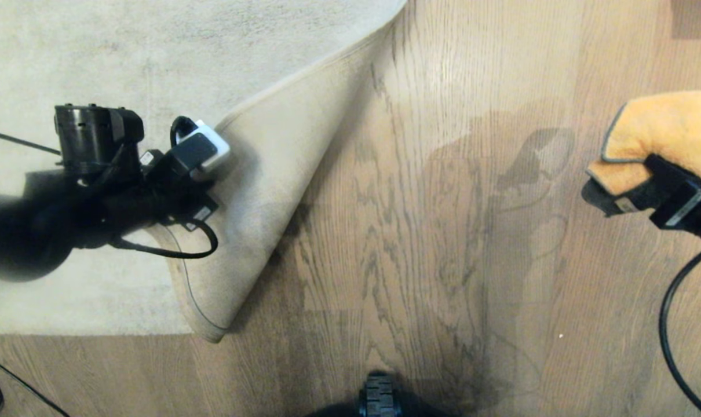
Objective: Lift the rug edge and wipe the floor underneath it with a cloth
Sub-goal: Wipe the floor under the carpet with a rag, then lay down the carpet
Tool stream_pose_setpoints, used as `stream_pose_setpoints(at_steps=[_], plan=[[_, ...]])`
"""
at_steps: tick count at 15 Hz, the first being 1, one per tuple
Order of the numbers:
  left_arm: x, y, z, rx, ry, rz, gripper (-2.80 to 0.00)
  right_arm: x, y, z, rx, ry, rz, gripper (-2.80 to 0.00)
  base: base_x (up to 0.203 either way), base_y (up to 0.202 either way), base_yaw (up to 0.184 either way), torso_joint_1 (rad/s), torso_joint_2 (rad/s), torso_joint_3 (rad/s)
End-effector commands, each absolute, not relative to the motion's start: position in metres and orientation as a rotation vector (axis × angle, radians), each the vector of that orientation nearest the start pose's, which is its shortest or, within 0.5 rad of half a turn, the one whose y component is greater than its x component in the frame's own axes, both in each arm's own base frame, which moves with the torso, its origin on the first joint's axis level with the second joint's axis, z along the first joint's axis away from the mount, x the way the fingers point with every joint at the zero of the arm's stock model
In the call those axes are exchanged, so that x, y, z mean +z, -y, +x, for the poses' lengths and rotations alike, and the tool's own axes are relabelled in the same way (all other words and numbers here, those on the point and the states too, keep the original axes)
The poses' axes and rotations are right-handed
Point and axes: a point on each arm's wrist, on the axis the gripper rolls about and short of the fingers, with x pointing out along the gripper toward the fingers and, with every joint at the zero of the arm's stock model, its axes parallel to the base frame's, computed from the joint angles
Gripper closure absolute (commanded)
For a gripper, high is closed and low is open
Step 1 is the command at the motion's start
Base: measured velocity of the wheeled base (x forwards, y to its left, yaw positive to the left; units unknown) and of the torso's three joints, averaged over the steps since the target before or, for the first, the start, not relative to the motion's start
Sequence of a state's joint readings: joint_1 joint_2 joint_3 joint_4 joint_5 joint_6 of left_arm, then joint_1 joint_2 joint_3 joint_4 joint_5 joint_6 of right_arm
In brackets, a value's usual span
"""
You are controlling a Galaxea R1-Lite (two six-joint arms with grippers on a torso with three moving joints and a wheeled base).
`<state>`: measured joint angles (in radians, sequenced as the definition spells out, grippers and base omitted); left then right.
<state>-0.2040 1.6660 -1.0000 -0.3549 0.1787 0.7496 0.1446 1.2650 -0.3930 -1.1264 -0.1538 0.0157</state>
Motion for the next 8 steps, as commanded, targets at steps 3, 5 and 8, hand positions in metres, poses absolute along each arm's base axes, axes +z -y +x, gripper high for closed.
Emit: stream_pose_setpoints(at_steps=[3, 5, 8], plan=[[0.219, 0.062, 0.304, -0.148, -0.277, 0.808, 0.0, 0.196, -0.005, 0.111, -0.089, 0.252, -0.015, 0.0, 0.0, 0.0, 0.0, 0.0, 0.0, 0.0], [0.218, 0.062, 0.304, -0.149, -0.279, 0.808, 0.0, 0.18, -0.002, 0.091, -0.112, 0.232, -0.044, 0.0, 0.0, 0.0, 0.0, 0.0, 0.0, 0.0], [0.217, 0.062, 0.303, -0.15, -0.285, 0.809, 0.0, 0.162, 0.002, 0.072, -0.159, 0.171, -0.077, 0.0, 0.0, 0.0, 0.0, 0.0, 0.0, 0.0]])
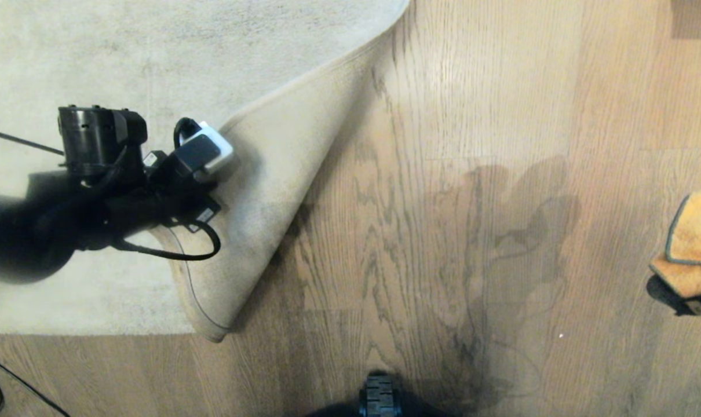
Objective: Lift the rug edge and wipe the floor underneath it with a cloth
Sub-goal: Lay down the carpet
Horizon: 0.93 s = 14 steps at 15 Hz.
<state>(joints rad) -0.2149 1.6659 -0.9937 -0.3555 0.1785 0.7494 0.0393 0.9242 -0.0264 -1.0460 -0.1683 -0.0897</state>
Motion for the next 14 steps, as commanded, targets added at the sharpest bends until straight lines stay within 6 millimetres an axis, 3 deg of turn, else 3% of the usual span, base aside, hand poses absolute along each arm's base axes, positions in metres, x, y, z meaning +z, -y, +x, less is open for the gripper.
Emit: stream_pose_setpoints(at_steps=[1, 5, 8, 10, 11, 14], plan=[[0.215, 0.062, 0.302, -0.151, -0.288, 0.81, 0.0, 0.159, 0.003, 0.064, -0.17, 0.154, -0.086, 0.0, 0.0, 0.0, 0.0, 0.0, 0.0, 0.0], [0.213, 0.063, 0.299, -0.158, -0.293, 0.811, 0.0, 0.139, 0.003, 0.016, -0.161, 0.175, -0.101, 0.0, 0.0, 0.0, 0.0, 0.0, 0.0, 0.0], [0.213, 0.063, 0.299, -0.156, -0.295, 0.813, 0.0, 0.105, 0.002, -0.018, -0.094, 0.142, -0.127, 0.0, 0.0, 0.0, 0.0, 0.0, 0.0, 0.0], [0.213, 0.063, 0.299, -0.159, -0.294, 0.813, 0.0, 0.081, 0.0, -0.023, -0.003, 0.03, -0.171, 0.0, 0.0, 0.0, 0.0, 0.0, 0.0, 0.0], [0.213, 0.065, 0.298, -0.165, -0.293, 0.813, 0.0, 0.076, -0.001, -0.023, 0.069, 0.009, -0.194, 0.0, 0.0, 0.0, 0.0, 0.0, 0.0, 0.0], [0.21, 0.069, 0.296, -0.178, -0.293, 0.815, 0.0, 0.075, -0.001, -0.023, 0.07, -0.003, -0.137, 0.0, 0.0, 0.0, 0.0, 0.0, 0.0, 0.0]])
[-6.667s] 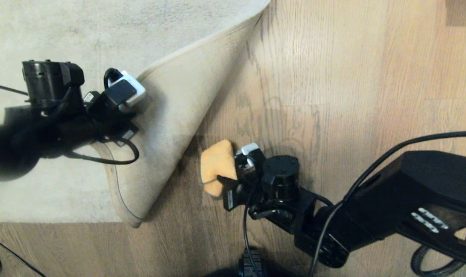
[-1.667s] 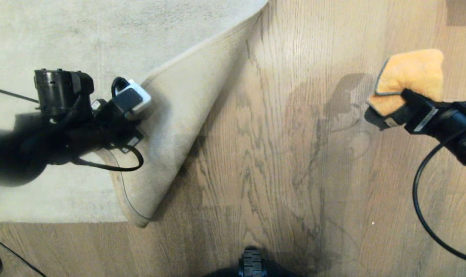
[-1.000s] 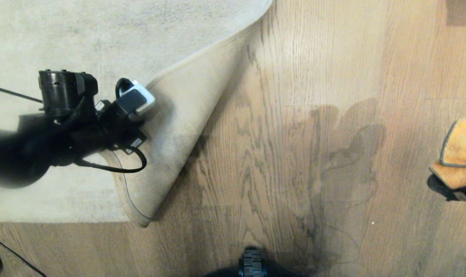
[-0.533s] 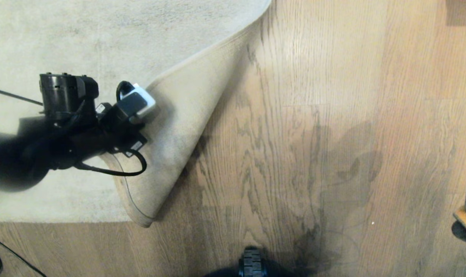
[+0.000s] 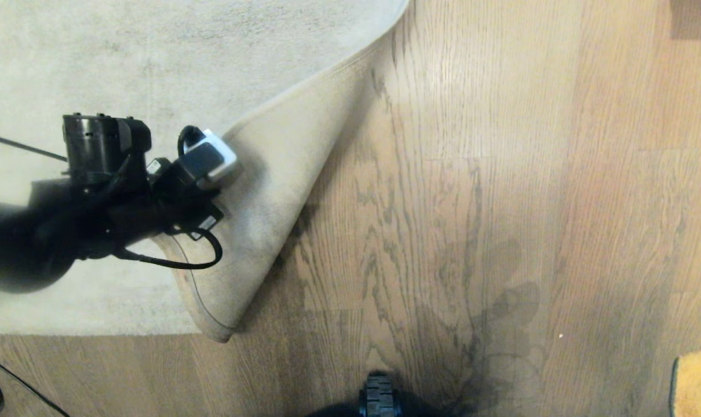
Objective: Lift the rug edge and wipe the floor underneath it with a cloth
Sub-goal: Lay down the carpet
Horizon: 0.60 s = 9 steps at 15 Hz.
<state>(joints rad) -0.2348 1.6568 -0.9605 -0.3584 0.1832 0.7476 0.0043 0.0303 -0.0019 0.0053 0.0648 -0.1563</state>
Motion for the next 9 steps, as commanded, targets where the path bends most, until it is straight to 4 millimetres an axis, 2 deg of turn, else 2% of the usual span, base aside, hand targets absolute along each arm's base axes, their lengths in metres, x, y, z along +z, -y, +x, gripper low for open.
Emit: stream_pose_setpoints(at_steps=[1, 9], plan=[[0.2107, 0.0691, 0.2968, -0.174, -0.279, 0.814, 0.0, 0.0747, -0.0013, -0.0229, 0.069, -0.003, -0.132, 0.0, 0.0, 0.0, 0.0, 0.0, 0.0, 0.0], [0.2027, 0.0677, 0.2894, -0.172, -0.266, 0.812, 0.0, 0.0747, -0.0014, -0.0229, 0.071, -0.003, -0.129, 0.0, 0.0, 0.0, 0.0, 0.0, 0.0, 0.0]])
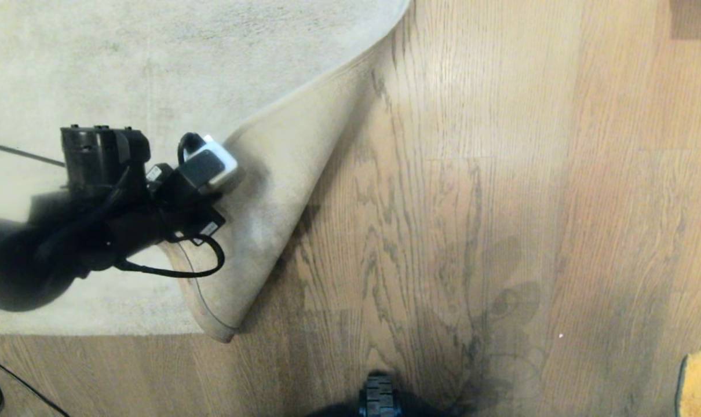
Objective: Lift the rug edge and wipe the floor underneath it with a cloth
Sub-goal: Lay down the carpet
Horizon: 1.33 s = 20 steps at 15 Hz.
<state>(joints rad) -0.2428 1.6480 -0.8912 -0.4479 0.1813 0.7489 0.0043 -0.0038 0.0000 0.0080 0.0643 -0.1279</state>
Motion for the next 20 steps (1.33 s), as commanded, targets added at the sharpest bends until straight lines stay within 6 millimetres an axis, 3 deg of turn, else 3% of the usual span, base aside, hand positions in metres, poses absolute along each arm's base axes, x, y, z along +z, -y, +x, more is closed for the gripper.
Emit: stream_pose_setpoints(at_steps=[1, 7, 14, 20], plan=[[0.203, 0.068, 0.289, -0.172, -0.265, 0.812, 0.0, 0.075, -0.001, -0.023, 0.071, -0.003, -0.129, 0.0, 0.0, 0.0, 0.0, 0.0, 0.0, 0.0], [0.212, 0.074, 0.281, -0.186, -0.227, 0.809, 0.0, 0.075, -0.001, -0.023, 0.071, -0.003, -0.129, 0.0, 0.0, 0.0, 0.0, 0.0, 0.0, 0.0], [0.248, 0.068, 0.259, -0.14, -0.106, 0.786, 0.0, 0.075, -0.001, -0.023, 0.069, -0.003, -0.129, 0.0, 0.0, 0.0, 0.0, 0.0, 0.0, 0.0], [0.254, 0.074, 0.25, -0.138, -0.084, 0.763, 0.0, 0.075, -0.001, -0.023, 0.071, -0.003, -0.129, 0.0, 0.0, 0.0, 0.0, 0.0, 0.0, 0.0]])
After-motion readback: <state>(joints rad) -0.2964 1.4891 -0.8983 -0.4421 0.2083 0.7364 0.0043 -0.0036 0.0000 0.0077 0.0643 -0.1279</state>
